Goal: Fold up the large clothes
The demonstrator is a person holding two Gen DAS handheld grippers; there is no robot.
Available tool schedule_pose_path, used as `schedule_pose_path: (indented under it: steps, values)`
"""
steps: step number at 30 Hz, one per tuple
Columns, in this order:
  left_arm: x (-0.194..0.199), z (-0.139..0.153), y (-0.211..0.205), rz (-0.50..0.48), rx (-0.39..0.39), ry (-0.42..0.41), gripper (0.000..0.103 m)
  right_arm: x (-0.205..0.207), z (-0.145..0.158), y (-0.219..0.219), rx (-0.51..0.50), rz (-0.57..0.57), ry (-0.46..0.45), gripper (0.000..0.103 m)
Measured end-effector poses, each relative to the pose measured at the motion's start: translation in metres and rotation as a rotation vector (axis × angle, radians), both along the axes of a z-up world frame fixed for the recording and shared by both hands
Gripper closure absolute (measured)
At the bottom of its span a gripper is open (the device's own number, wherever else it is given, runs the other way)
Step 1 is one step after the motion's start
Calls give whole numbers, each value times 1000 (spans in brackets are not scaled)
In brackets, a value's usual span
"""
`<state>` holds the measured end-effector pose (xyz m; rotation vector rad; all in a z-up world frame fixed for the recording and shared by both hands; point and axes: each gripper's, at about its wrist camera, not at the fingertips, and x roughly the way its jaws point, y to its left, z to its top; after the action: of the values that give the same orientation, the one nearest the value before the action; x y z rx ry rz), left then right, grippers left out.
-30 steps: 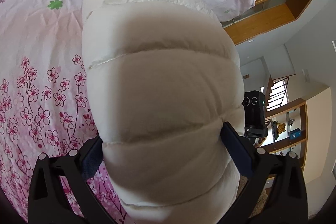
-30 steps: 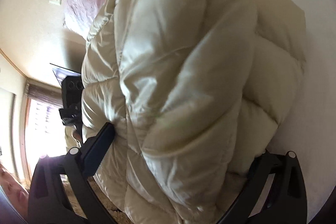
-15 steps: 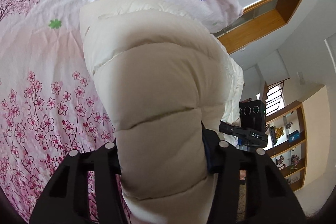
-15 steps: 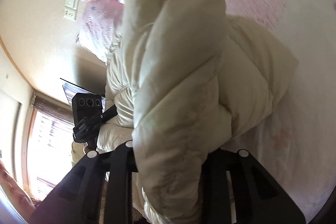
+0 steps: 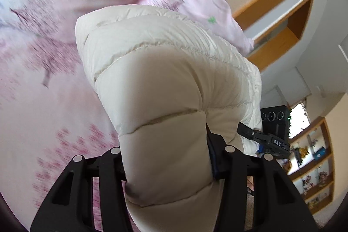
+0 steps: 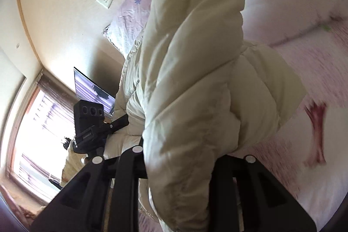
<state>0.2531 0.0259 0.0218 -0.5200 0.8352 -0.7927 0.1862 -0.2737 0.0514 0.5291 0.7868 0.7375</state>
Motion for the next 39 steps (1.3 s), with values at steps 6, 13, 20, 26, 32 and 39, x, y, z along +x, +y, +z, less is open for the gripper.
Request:
schedule_pose_path:
  steps: [6,13,20,26,32,39]
  values:
    - [26,-15,31,94,105,33,54,33,-36,20,-20,-3,106,81]
    - [46,-57,44,134,194,127,43,52,-93,20,5,-74,343,64]
    - [31,-39,40,196,271,74,31,22,-79,-2,-123,-200,323,33]
    - [-26,0,42,312,377,-155,31,-47,-32,-18,-341,-420,-18,36]
    - [-81,18,-21,184,526,-409,27,-98,-27,24,-379,-210,-178,72]
    - [-73,-11,-41,100,562,-356,26,-80,-52,84,-476,-184,-74,72]
